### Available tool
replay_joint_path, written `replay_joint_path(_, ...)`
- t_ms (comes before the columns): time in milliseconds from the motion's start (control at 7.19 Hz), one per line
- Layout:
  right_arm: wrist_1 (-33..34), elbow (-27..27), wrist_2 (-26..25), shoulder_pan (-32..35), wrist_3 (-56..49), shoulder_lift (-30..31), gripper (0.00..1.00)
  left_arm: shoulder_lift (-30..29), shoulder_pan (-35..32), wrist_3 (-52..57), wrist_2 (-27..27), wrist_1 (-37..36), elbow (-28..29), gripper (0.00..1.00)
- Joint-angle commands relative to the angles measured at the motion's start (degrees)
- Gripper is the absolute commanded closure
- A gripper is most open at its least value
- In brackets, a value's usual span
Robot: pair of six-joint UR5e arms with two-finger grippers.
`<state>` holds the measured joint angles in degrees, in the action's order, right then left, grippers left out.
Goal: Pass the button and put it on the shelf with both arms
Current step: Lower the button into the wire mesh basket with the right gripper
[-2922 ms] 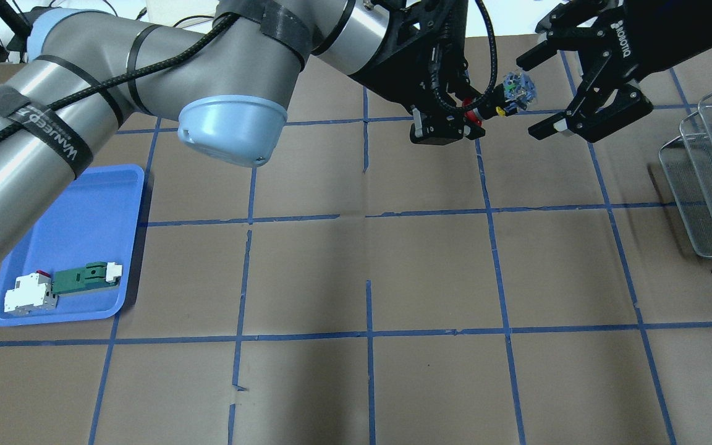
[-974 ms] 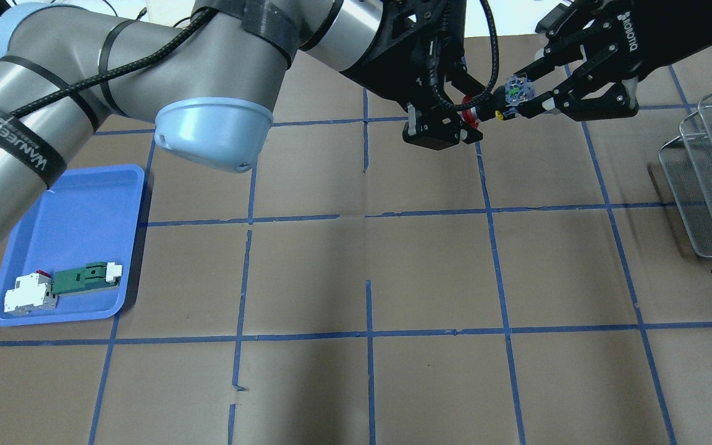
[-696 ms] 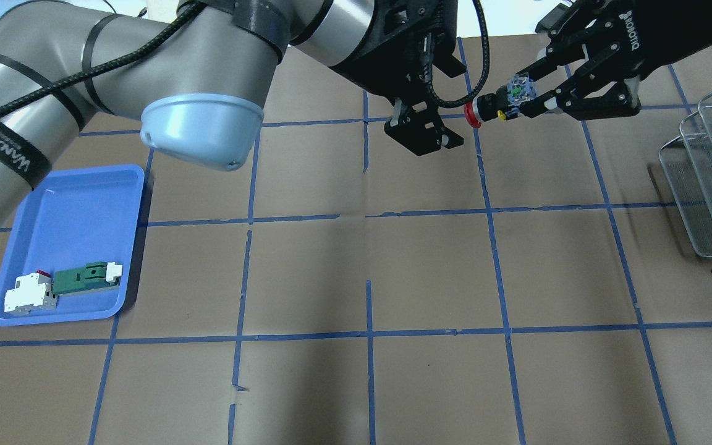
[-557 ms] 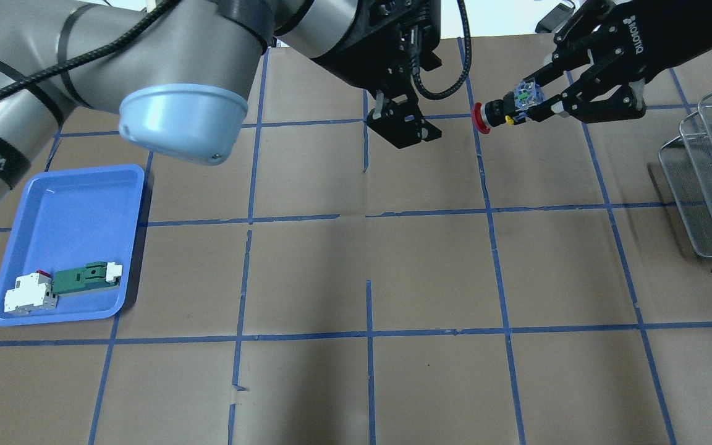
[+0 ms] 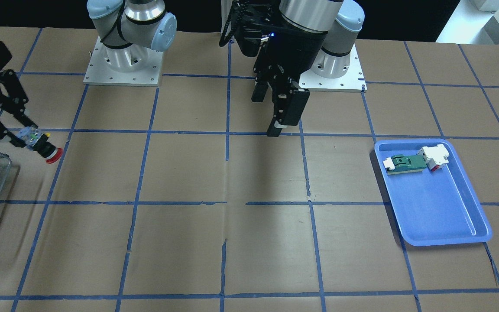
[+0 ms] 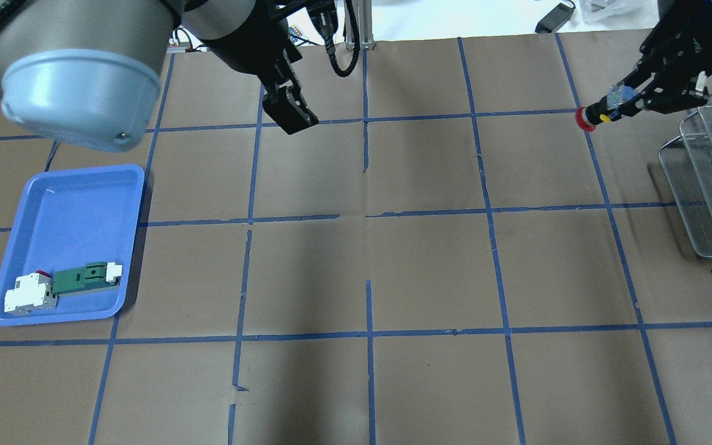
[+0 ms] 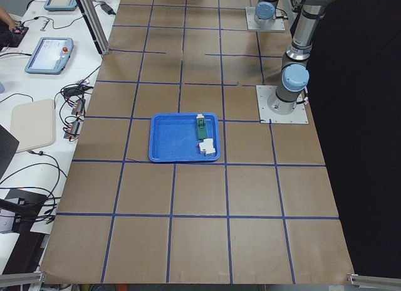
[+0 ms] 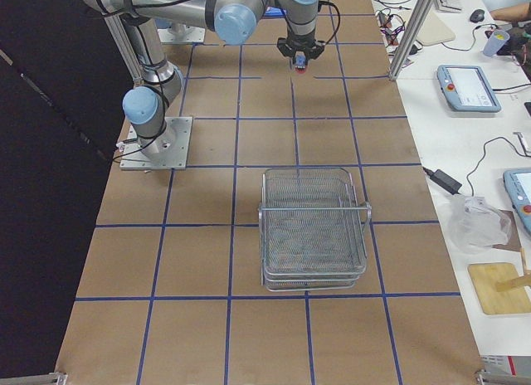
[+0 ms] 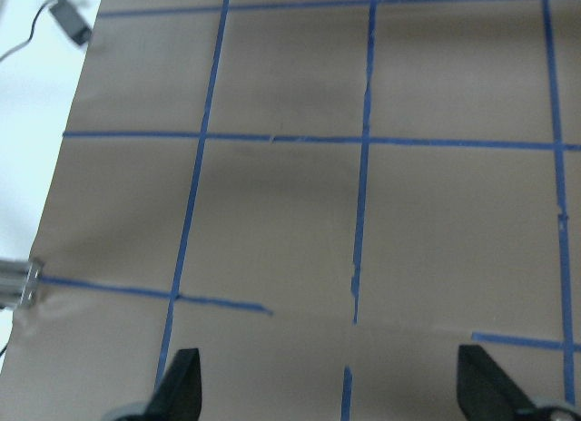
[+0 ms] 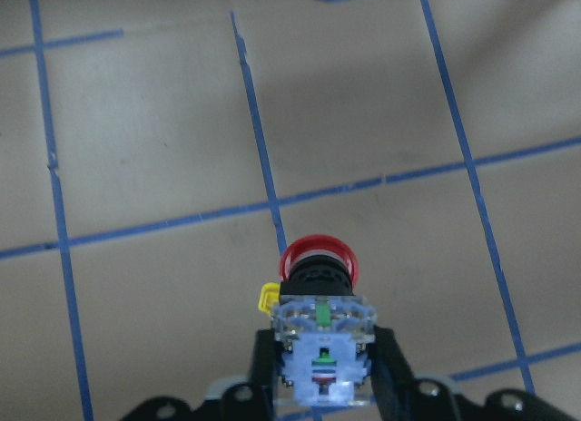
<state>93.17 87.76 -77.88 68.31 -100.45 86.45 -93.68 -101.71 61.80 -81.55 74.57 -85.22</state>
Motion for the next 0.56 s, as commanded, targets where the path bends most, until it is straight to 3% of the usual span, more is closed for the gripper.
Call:
replay_joint_path(0,8.3,-0.9,-11.9,-6.4,-6.0,-4.8,1.00,1.1,4.0,-12.7,-8.4,1.5,-0.8,0.00)
replay_joint_path(417,8.5,-4.8,-17.5,-16.1,-13.0,-8.9,1.00,1.7,5.0,-30.3,-12.0,1.9,-2.7,0.00)
